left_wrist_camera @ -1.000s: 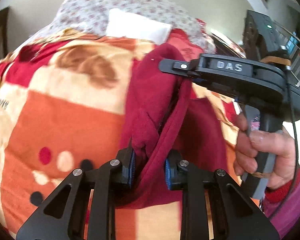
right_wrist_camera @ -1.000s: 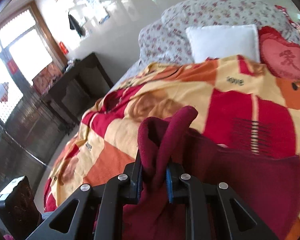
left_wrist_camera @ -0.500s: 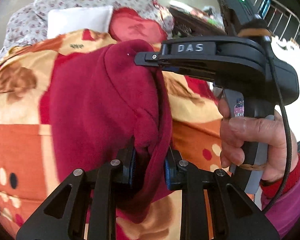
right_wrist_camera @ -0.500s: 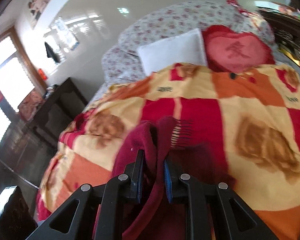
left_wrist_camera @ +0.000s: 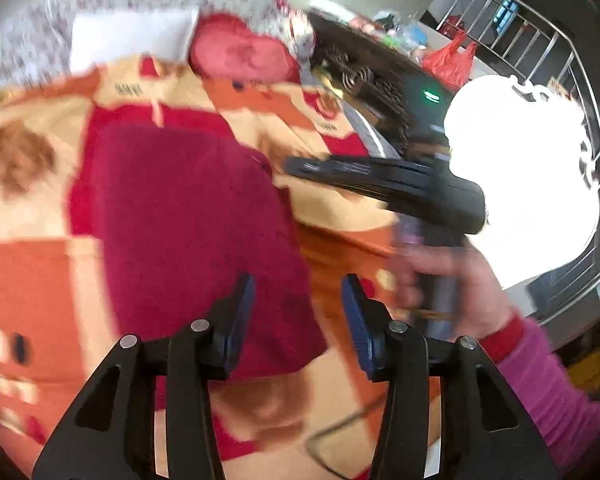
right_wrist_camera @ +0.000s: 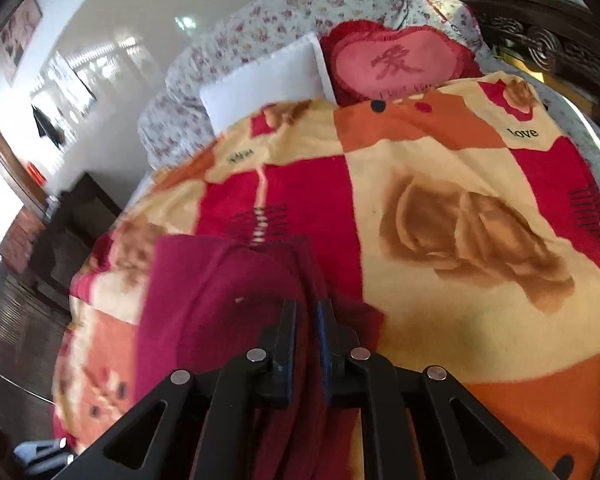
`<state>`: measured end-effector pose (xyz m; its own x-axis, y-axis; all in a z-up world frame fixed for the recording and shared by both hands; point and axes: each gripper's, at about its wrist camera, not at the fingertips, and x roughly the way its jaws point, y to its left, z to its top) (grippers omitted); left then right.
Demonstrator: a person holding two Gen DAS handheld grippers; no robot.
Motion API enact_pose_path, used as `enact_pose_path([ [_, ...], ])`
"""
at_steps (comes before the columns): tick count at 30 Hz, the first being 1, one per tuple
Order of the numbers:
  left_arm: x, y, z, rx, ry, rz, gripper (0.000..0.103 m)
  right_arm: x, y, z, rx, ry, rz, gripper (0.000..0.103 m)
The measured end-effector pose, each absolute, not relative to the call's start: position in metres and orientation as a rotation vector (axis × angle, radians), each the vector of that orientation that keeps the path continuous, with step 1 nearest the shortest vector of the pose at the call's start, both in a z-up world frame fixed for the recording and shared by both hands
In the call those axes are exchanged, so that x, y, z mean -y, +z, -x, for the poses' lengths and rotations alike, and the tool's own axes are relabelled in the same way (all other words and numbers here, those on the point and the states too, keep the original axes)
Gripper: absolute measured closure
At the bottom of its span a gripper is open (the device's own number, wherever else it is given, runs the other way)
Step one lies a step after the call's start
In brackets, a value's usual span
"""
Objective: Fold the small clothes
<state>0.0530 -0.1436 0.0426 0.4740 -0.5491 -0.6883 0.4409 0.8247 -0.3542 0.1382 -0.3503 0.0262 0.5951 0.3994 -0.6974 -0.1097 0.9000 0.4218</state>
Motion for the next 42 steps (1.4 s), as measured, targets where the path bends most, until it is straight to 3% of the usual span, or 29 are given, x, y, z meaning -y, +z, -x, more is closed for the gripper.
enact_pose_path([
  [1,0.135,0.043,-0.050,-0.866,-0.562,0.085,0.058,0.351,0.032,-0.127,-0.878,0.329,-0.364,0.088],
  [3,0.124,0.035,-0.051,-0.861,-0.490,0.018,0.058,0.342,0.036,-0.111,-0.884,0.360,-0.365,0.060],
  [4,0.116,0.026,-0.056,-0.884,-0.440,-0.002,0.058,0.338,0.034,-0.104,-0.890,0.375,-0.368,0.040],
  [5,0.111,0.020,-0.061,-0.902,-0.413,0.003,0.058,0.332,0.031,-0.096,-0.901,0.389,-0.369,0.037],
  [9,0.097,-0.005,-0.074,-0.947,-0.349,0.078,0.058,0.308,0.011,-0.081,-0.940,0.450,-0.359,0.040],
  [11,0.100,-0.012,-0.075,-0.960,-0.347,0.092,0.058,0.298,0.000,-0.080,-0.968,0.453,-0.336,0.085],
  [16,0.106,-0.019,-0.067,-0.960,-0.351,0.072,0.058,0.313,0.001,-0.065,-0.923,0.383,-0.275,0.087],
  [21,0.117,-0.035,-0.068,-0.990,-0.331,0.029,0.058,0.322,-0.034,-0.068,-0.996,0.316,-0.292,0.087],
  [31,0.111,-0.009,-0.090,-0.896,-0.286,0.059,0.058,0.311,0.038,-0.065,-0.805,0.323,-0.275,0.083],
  [39,0.119,-0.023,-0.114,-0.903,-0.236,0.043,0.054,0.283,-0.005,-0.109,-0.882,0.263,-0.152,0.082],
  [42,0.122,-0.027,-0.117,-0.905,-0.225,0.044,0.049,0.294,-0.019,-0.113,-0.878,0.246,-0.169,0.075],
])
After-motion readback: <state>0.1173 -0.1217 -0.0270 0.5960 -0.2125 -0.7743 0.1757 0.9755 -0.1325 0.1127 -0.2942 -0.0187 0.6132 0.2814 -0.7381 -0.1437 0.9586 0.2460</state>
